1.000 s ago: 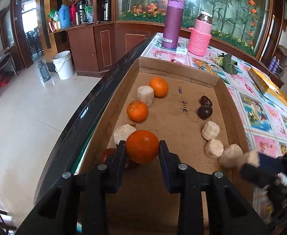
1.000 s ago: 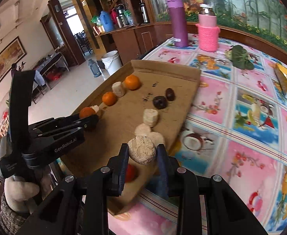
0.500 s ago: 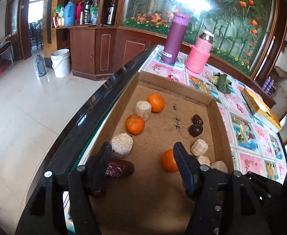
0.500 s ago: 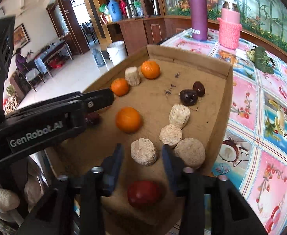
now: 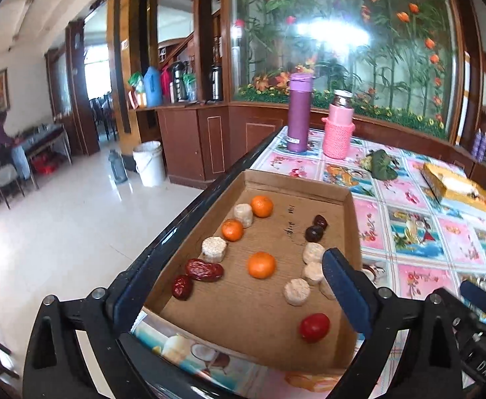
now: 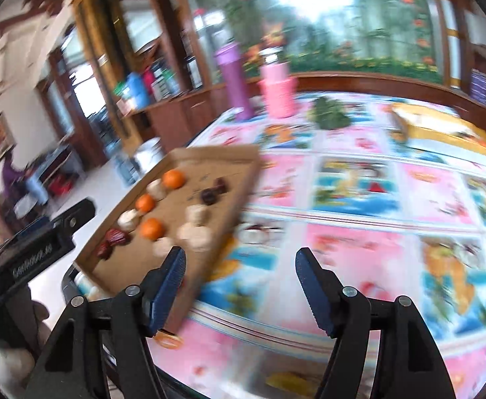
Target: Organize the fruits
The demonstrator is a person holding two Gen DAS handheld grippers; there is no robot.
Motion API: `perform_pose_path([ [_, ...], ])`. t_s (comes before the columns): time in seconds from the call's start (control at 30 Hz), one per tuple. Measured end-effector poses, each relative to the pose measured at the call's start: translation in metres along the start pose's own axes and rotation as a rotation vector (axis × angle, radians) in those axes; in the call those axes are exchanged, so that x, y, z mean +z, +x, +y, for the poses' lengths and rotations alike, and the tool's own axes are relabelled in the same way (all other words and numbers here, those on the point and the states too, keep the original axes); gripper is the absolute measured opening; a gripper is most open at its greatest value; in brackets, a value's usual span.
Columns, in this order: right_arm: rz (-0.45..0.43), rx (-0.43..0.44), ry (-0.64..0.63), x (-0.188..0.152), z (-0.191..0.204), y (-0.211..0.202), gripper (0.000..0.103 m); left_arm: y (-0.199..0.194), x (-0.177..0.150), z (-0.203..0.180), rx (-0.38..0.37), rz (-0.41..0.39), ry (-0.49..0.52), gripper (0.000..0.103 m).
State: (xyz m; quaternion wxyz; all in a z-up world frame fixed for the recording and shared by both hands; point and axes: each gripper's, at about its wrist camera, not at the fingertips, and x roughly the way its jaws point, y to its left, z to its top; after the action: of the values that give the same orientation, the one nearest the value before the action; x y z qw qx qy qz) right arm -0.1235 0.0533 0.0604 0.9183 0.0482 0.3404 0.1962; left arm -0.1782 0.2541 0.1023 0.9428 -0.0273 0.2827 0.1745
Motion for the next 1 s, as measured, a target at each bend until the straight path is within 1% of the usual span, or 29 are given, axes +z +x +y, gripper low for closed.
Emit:
perform_pose_path([
  [0.1,-0.053,-0.079,0.024,-0.007,-0.015,-0.02,0.079,-0.01,-0.002,-0.021,-0.013,-0.003,0.051,0.098],
  [0.2,-0.071,-0.106,0.024,-0.011,-0.023,-0.029,0.08,-0.019,-0.006,-0.035,-0.028,-0.008,0.08,0.098],
  [0.33,-0.075,-0.111,0.022,-0.014,-0.031,-0.036,0.081,-0.027,-0.008,-0.048,-0.036,-0.008,0.103,0.098],
  [0.6,-0.083,-0.117,0.037,-0.018,-0.039,-0.043,0.082,-0.034,-0.008,-0.056,-0.049,-0.008,0.112,0.098],
  [0.83,-0.083,-0.129,0.019,-0.019,-0.035,-0.043,0.085,-0.035,-0.012,-0.058,-0.064,0.0,0.121,0.098],
  [1.0,-0.086,-0.144,-0.002,-0.021,-0.03,-0.042,0.085,-0.035,-0.012,-0.056,-0.064,-0.007,0.11,0.098],
])
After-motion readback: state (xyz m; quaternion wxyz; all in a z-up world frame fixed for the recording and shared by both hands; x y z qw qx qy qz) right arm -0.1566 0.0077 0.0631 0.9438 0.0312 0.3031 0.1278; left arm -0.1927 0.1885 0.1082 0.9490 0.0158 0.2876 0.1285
